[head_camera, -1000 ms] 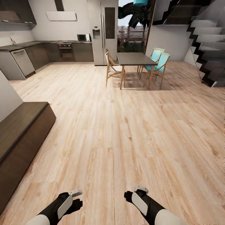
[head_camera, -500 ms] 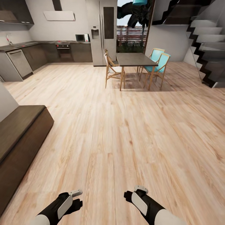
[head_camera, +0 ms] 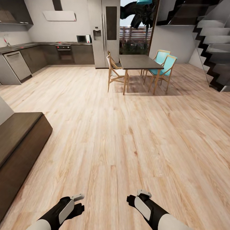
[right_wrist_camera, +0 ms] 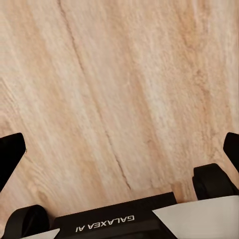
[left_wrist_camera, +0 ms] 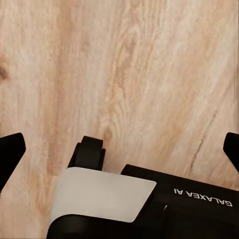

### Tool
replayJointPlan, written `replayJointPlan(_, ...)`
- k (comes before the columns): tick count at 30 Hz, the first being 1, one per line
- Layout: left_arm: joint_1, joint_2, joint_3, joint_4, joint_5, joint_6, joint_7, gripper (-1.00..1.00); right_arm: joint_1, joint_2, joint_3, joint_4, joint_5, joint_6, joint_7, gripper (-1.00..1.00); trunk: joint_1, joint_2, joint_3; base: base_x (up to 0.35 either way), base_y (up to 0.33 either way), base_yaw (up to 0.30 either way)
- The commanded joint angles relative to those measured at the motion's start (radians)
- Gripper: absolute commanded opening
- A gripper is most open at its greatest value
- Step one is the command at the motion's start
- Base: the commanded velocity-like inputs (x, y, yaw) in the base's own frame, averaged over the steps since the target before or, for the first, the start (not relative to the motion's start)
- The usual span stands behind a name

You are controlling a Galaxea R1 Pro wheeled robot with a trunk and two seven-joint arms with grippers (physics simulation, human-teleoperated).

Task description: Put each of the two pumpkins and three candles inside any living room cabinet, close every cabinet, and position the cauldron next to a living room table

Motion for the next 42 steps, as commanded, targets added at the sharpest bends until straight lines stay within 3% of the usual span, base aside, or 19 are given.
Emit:
replayJointPlan(1,0.000,0.001,-0.008,-0.003,0.011,0.003,0.009,1.00,-0.001,-0.001,0.007,-0.002,-0.005,0.004,-0.007,1.00,0.001,0.000,-0.001,0.319,0.000,0.000)
replayJointPlan(42,0.000,0.003,-0.008,-0.002,0.011,0.003,0.009,1.00,-0.001,-0.001,0.009,-0.002,-0.005,-0.051,-0.016,1.00,0.001,0.000,-0.001,0.320,0.000,0.000)
